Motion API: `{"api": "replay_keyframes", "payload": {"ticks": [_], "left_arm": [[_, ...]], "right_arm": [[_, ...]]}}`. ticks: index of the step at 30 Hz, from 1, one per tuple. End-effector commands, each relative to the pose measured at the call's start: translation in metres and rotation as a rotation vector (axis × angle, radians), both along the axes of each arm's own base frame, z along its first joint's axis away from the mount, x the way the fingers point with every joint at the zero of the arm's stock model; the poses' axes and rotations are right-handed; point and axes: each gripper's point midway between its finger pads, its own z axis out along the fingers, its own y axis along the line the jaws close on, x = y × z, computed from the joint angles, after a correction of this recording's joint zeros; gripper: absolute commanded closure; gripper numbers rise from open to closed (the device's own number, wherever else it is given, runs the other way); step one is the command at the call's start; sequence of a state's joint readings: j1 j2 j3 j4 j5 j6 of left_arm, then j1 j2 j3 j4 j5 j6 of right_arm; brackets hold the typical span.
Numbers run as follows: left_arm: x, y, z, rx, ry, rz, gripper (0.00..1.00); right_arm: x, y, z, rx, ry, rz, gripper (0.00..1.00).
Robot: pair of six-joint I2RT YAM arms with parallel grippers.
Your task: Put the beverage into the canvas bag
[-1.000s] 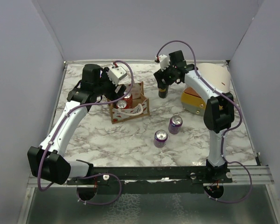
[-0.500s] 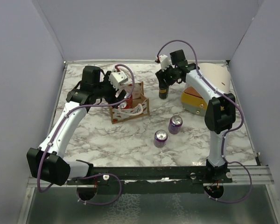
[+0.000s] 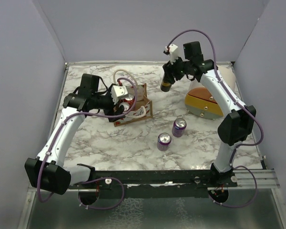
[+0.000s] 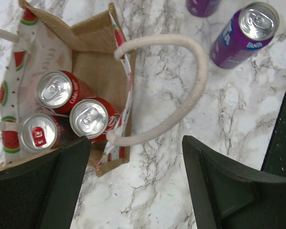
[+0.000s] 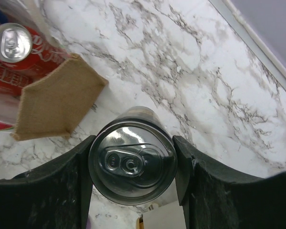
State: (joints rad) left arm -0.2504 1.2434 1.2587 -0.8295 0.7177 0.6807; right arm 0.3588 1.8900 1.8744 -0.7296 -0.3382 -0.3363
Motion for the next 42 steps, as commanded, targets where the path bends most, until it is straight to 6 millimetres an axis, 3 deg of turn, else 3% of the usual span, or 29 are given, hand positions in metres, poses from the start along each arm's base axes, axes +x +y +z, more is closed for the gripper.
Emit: {"api": "replay_keyframes", "payload": {"ticks": [1, 10, 15, 22, 30, 35, 42], "left_arm": [[-0.030, -0.008, -0.008, -0.050, 0.033, -0.130, 0.22], [-0.025, -0.028, -0.033, -0.026, 0.013, -0.203, 0.34], [-0.027, -0.039, -0.044, 0.002, 0.013, -0.239, 0.40], [-0.037, -0.039, -0.049, 0.015, 0.012, -0.278, 0.56], [-0.053, -0.032, -0.072, 0.050, 0.011, -0.338, 0.85], [-0.060, -0.028, -0.087, 0.075, -0.014, -0.391, 0.90], [-0.066, -0.029, -0.100, 0.063, -0.026, -0.434, 0.89]], "right_arm": [[-0.036, 0.030, 0.096, 0.143, -0.182, 0.211, 0.89], [-0.103, 0.073, 0.145, 0.262, -0.227, 0.466, 0.93], [-0.129, 0.087, 0.147, 0.332, -0.188, 0.594, 0.94], [-0.133, 0.102, 0.131, 0.367, -0.101, 0.635, 0.94], [-0.142, 0.130, 0.116, 0.394, -0.034, 0.690, 0.97], [-0.136, 0.148, 0.102, 0.376, -0.005, 0.664, 0.99], [-0.107, 0.162, 0.080, 0.308, -0.006, 0.546, 0.99]]}}
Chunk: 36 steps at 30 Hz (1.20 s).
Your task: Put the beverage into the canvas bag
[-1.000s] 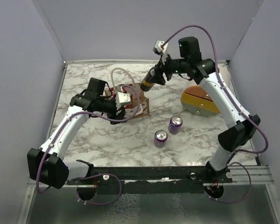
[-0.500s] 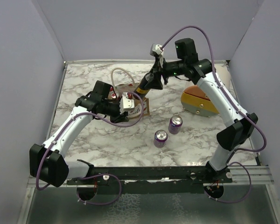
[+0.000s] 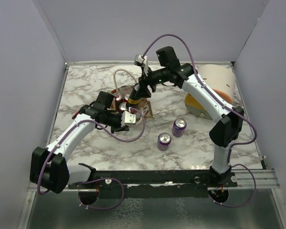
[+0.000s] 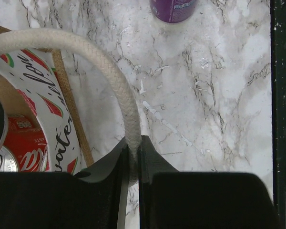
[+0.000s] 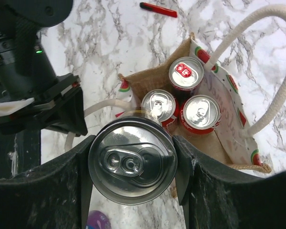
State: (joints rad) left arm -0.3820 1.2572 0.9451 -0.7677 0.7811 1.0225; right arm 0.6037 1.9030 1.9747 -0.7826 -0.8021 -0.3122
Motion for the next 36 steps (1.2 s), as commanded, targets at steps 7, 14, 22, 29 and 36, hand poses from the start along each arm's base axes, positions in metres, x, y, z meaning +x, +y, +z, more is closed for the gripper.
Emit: {"api": "replay_keyframes", "payload": {"ticks": [7, 14, 22, 29, 36], "left_arm": [[-0.013, -0.003, -0.002, -0.032, -0.013, -0.068, 0.89], [-0.014, -0.004, -0.003, -0.036, -0.008, -0.071, 0.89], [-0.013, -0.004, -0.005, -0.035, -0.007, -0.076, 0.89], [-0.017, -0.004, -0.008, -0.039, 0.002, -0.084, 0.89], [-0.017, -0.006, -0.005, -0.048, 0.000, -0.088, 0.89]], "right_arm": [[0.045, 0.008, 0.011, -0.030, -0.165, -0.161, 0.99], [0.049, 0.009, -0.011, -0.089, -0.162, -0.176, 0.99], [0.048, 0.017, -0.036, -0.156, -0.144, -0.187, 0.99], [0.046, 0.022, -0.056, -0.199, -0.114, -0.195, 0.99], [0.039, 0.030, -0.077, -0.237, -0.087, -0.190, 0.99]]}}
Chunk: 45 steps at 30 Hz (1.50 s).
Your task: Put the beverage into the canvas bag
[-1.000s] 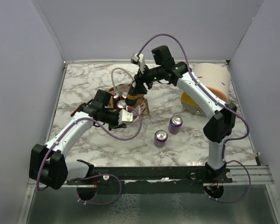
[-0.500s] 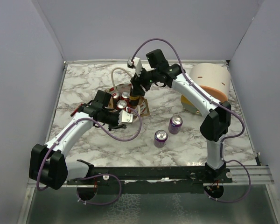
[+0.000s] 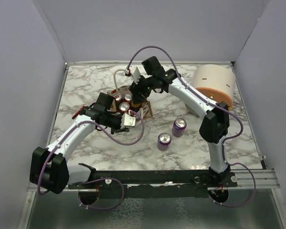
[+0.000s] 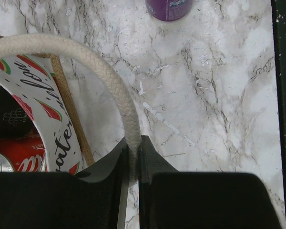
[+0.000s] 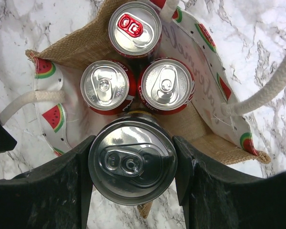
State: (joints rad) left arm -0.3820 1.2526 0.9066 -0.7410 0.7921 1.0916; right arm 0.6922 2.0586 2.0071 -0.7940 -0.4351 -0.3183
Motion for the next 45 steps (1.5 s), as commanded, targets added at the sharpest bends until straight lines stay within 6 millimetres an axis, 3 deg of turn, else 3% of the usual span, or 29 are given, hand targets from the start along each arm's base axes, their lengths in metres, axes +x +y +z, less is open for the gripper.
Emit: {"api": "replay_keyframes", "payload": {"ticks": [1, 18, 26, 37, 45], "left_arm": [[-0.016, -0.005, 0.003, -0.042, 0.045, -0.041, 0.90], [-0.019, -0.006, 0.002, -0.047, 0.051, -0.049, 0.89], [-0.020, -0.005, 0.002, -0.046, 0.051, -0.048, 0.89], [-0.020, -0.006, 0.003, -0.048, 0.055, -0.047, 0.89], [-0.020, -0.006, 0.002, -0.047, 0.056, -0.048, 0.89]], "right_arm": [[0.002, 0.016, 0.008, 0.031, -0.041, -0.004, 0.99], [-0.009, 0.036, -0.031, -0.032, -0.008, -0.015, 0.97], [-0.012, 0.038, -0.045, -0.080, -0.017, -0.025, 0.91], [-0.022, 0.029, -0.071, -0.130, 0.019, 0.002, 0.69], [-0.035, 0.040, -0.053, -0.062, 0.042, 0.077, 0.55]]}}
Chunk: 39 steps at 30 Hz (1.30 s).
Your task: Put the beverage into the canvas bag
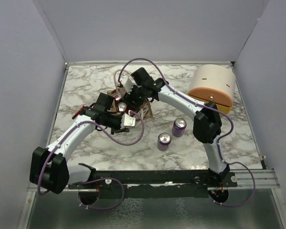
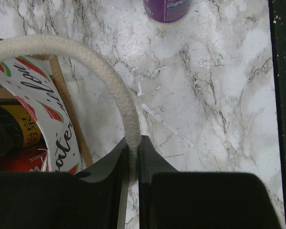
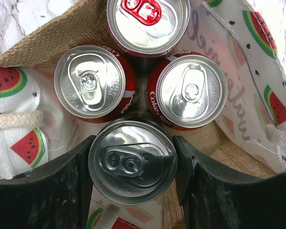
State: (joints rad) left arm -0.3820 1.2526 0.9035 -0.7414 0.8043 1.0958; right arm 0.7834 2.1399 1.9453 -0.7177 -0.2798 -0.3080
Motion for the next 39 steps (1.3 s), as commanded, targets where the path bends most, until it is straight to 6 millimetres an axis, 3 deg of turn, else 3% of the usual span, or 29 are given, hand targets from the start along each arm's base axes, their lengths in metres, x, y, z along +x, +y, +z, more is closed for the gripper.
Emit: {"api": "replay_keyframes", "payload": {"ticks": [1, 12, 18, 31, 39], "left_arm": [[-0.018, -0.004, 0.002, -0.037, 0.050, -0.040, 0.89], [-0.018, -0.003, 0.002, -0.035, 0.045, -0.037, 0.89], [-0.018, -0.003, 0.002, -0.032, 0.045, -0.038, 0.89], [-0.019, -0.002, 0.002, -0.029, 0.043, -0.037, 0.89], [-0.019, -0.003, 0.003, -0.033, 0.044, -0.040, 0.89]], "right_arm": [[-0.028, 0.017, 0.010, 0.070, 0.072, 0.100, 0.54], [-0.026, 0.019, 0.020, 0.083, 0.057, 0.099, 0.30], [-0.019, 0.019, 0.036, 0.091, 0.013, 0.084, 0.21], [-0.009, 0.016, 0.065, 0.121, -0.049, 0.058, 0.16], [-0.012, 0.012, 0.096, 0.181, -0.066, 0.089, 0.15]]}}
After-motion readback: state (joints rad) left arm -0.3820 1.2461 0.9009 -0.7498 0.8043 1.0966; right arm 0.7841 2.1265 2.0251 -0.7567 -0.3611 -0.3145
